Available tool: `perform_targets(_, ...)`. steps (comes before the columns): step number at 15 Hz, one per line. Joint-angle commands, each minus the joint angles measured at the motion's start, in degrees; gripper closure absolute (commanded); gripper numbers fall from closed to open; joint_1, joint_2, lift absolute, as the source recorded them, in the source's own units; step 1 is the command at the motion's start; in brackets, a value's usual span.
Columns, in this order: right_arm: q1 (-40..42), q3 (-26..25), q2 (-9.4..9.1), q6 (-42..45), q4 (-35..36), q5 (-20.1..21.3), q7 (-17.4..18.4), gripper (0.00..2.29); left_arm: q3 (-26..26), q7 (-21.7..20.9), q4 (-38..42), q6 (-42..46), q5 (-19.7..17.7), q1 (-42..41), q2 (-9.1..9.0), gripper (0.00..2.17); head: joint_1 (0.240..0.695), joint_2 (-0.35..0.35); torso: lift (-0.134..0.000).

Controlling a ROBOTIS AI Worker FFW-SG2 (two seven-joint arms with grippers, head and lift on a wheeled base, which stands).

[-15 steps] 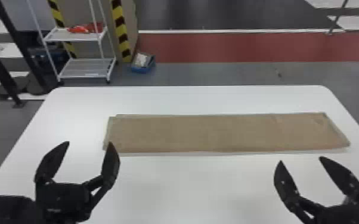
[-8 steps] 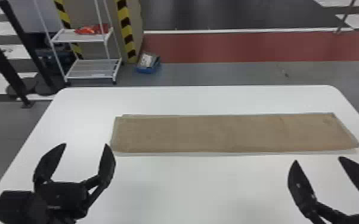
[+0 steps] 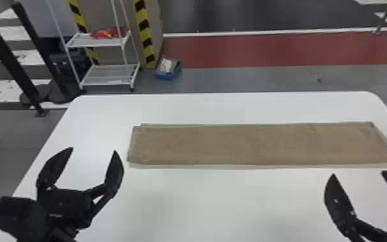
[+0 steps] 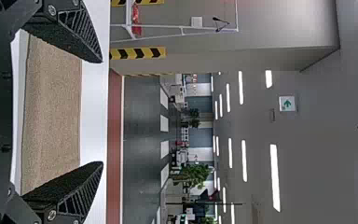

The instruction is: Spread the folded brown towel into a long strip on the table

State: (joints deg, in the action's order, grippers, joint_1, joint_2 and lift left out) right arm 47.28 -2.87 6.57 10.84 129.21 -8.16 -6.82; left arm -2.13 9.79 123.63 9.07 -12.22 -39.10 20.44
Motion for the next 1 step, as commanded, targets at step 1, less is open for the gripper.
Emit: perform_targets(1, -0.52, -0.03, 0.02, -0.25, -0.27, -0.01, -0.13, 0.11, -0.07, -0.12, 0.12, -0.24, -0.26, -0.01, 0.04, 0.04, 0.695, 0.093, -0.123)
